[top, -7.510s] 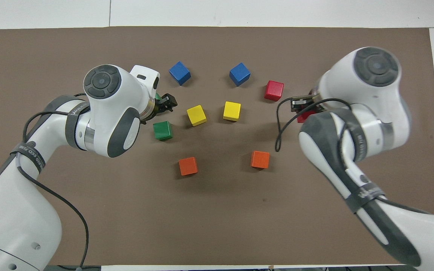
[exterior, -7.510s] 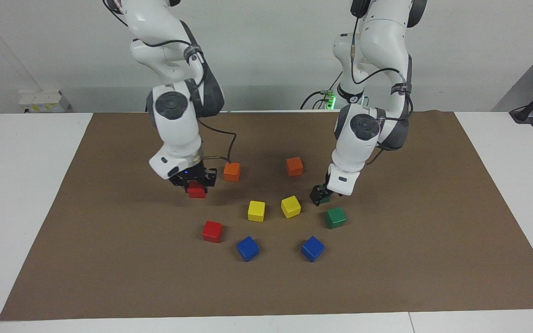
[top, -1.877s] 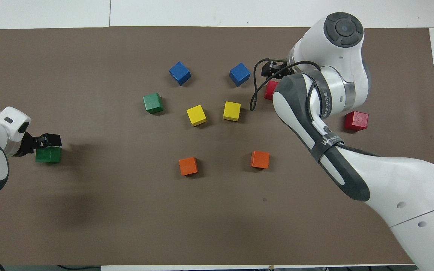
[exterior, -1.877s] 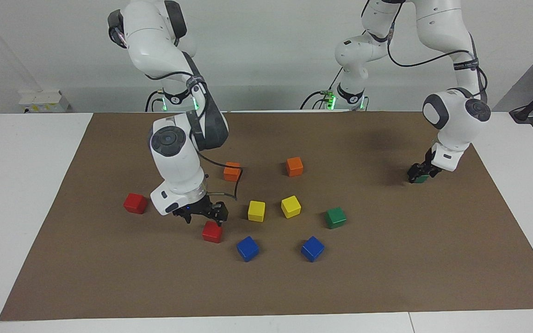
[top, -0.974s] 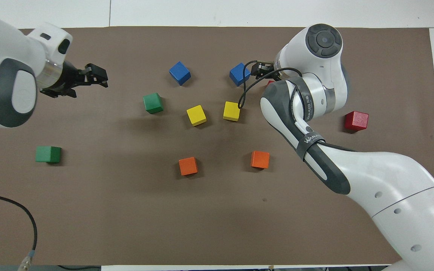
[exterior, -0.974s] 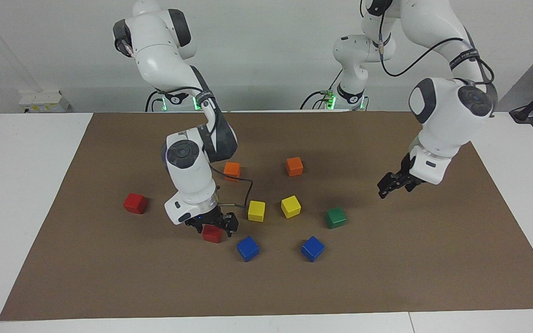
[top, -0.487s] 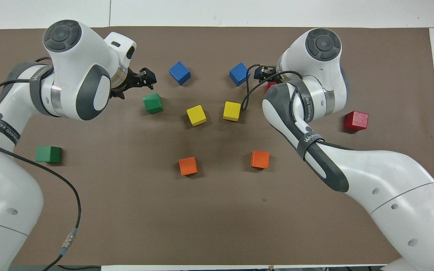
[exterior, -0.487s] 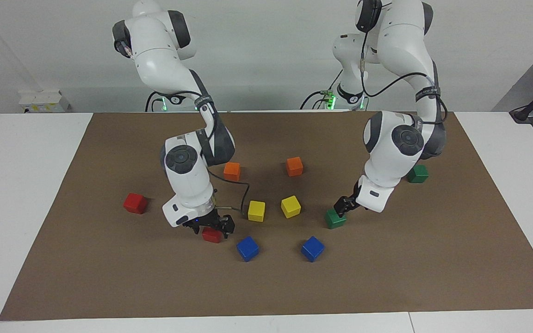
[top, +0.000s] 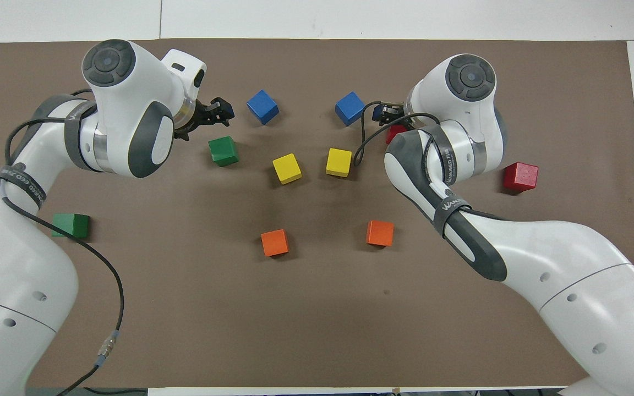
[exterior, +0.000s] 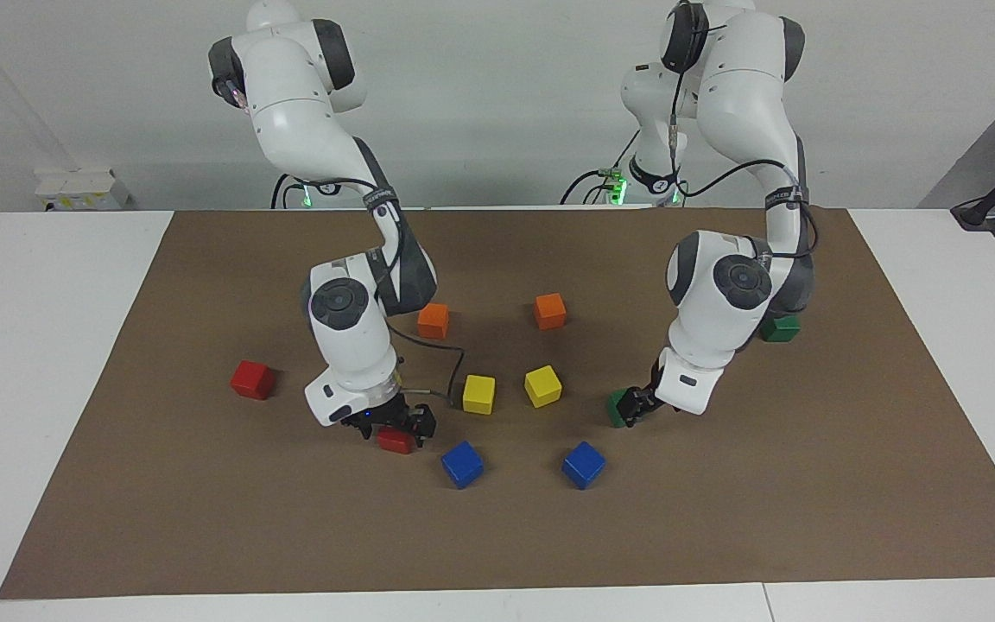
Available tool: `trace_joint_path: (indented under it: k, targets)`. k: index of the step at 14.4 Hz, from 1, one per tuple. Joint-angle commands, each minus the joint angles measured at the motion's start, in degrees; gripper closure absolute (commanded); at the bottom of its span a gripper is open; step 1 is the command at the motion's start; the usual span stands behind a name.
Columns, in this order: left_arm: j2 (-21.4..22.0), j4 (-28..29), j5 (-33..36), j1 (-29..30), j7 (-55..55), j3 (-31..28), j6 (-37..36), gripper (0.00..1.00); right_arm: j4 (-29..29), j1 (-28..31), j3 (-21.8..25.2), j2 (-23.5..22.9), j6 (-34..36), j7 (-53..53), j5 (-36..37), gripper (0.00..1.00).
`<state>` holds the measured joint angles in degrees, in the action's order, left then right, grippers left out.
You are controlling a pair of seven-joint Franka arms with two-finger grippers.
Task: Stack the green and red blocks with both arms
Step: 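Lift the red block with the right gripper while the left gripper grasps green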
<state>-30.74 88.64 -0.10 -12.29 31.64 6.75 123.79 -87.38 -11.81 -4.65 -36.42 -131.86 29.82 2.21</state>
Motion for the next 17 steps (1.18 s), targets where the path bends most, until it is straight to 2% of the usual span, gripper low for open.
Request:
trace_joint_path:
  k: [1, 2, 3, 4, 7, 8, 11, 13, 15, 17]
  targets:
    - [0.06, 2.15, 2.73, -1.69, 1.93, -0.86, 2.07, 0.0, -5.16, 0.73, -0.45, 2.67, -2.96, -0.56, 0.78, 0.04]
    - [0.15, 2.59, 3.26, -1.69, 1.93, -0.86, 1.98, 0.0, -4.9, 0.73, -0.45, 2.67, -2.27, -0.64, 0.87, 0.32]
    - [0.32, 3.29, 3.44, -1.86, 1.85, -0.86, 1.98, 0.0, -4.29, 0.73, -0.45, 2.67, -1.3, -0.82, 0.87, 0.82]
    - [0.5, 3.99, 3.88, -2.3, 1.85, -0.86, 1.98, 0.0, -3.5, 0.73, -0.45, 2.85, 0.62, -0.82, 0.87, 1.0]
    - [0.77, 4.96, 4.06, -2.65, 1.85, -0.86, 2.77, 0.0, 2.64, 1.26, -0.45, 4.69, 11.06, -2.21, 0.87, 1.0]
    - [0.77, 4.97, 4.06, -2.65, 1.85, -0.86, 2.95, 0.0, 3.09, 1.7, -0.27, 6.78, 14.06, -4.75, 0.78, 1.0]
    - [0.59, 5.31, 4.67, -2.74, 1.85, -0.78, 3.65, 0.0, -0.84, 7.75, -0.36, 15.04, 18.03, -17.3, 0.43, 1.0]
    - [0.59, 5.76, 5.9, -2.74, 1.76, -0.78, 4.27, 0.13, -4.0, 11.52, -0.27, 19.09, 21.45, -24.08, 0.43, 1.0]
    - [0.59, 5.84, 6.25, -2.83, 1.76, -0.78, 4.36, 0.26, -8.48, 15.57, -0.27, 23.31, 22.0, -29.62, 0.17, 1.0]
    - [0.77, 6.54, 6.35, -3.53, 1.84, -0.78, 4.53, 0.37, -13.31, 19.09, -0.44, 25.95, 21.65, -30.53, -1.58, 1.0]
